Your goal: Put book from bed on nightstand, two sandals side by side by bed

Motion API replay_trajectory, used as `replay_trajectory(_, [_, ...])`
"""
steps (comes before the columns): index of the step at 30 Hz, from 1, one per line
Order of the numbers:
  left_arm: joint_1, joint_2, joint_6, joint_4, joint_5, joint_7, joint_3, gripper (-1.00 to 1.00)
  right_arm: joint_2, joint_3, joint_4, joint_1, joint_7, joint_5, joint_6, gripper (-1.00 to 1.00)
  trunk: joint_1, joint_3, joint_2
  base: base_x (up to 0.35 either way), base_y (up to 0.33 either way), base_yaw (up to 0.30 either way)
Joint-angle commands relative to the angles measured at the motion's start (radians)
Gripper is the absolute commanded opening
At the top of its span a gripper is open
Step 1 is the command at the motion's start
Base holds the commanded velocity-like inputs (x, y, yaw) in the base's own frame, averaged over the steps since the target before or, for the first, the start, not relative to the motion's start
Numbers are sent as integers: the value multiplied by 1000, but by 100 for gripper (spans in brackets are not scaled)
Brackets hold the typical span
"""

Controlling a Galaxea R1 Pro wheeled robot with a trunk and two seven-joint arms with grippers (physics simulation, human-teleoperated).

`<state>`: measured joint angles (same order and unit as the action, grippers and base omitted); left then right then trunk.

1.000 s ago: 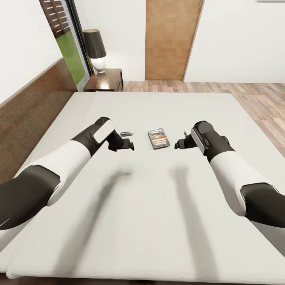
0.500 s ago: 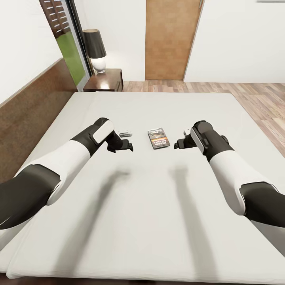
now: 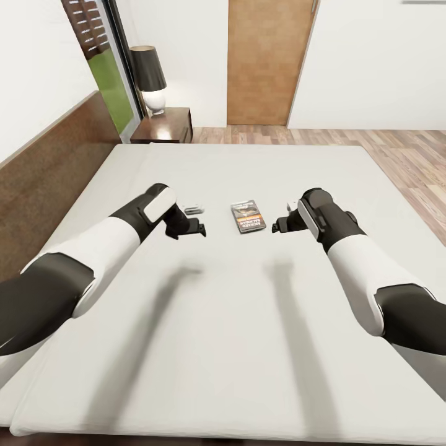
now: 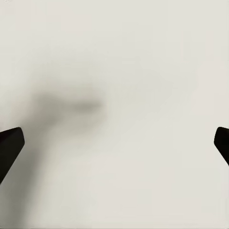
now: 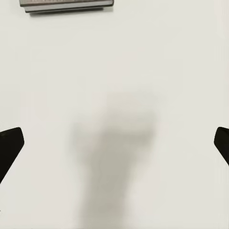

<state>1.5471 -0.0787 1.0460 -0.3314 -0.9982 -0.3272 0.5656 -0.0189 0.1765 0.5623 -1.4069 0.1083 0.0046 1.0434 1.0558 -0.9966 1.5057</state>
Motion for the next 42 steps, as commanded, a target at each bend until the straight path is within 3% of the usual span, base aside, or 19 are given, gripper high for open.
replay_trajectory(1, [8, 0, 1, 13, -11, -7, 6, 100, -1, 7, 1, -1, 5, 2, 4, 100, 0, -1, 0, 0, 0, 0])
replay_trajectory(10, [43, 1, 1, 83, -11, -7, 5, 100, -1, 7, 2, -1, 4, 2, 4, 100, 0, -1, 0, 0, 0, 0])
replay_trajectory(18, [51, 0, 1, 95, -21, -5, 2, 100, -2, 3, 4, -7, 4, 0, 4, 100, 0, -1, 0, 0, 0, 0])
replay_trajectory(24, [53, -1, 1, 95, -57, -5, 1, 100, -2, -29, 4, -15, 4, -1, 4, 100, 0, -1, 0, 0, 0, 0])
replay_trajectory(27, [54, -1, 1, 94, -103, -4, 2, 100, -3, -72, 4, -22, 4, -1, 4, 100, 0, -1, 0, 0, 0, 0])
replay_trajectory(34, [52, 0, 1, 86, -160, -4, 4, 100, -4, -115, 2, -35, 3, 0, 4, 100, 0, -1, 0, 0, 0, 0])
replay_trajectory(42, [52, -5, 1, 56, -179, -7, 6, 100, -4, -127, 1, -39, 3, 0, 4, 100, 0, -1, 0, 0, 0, 0])
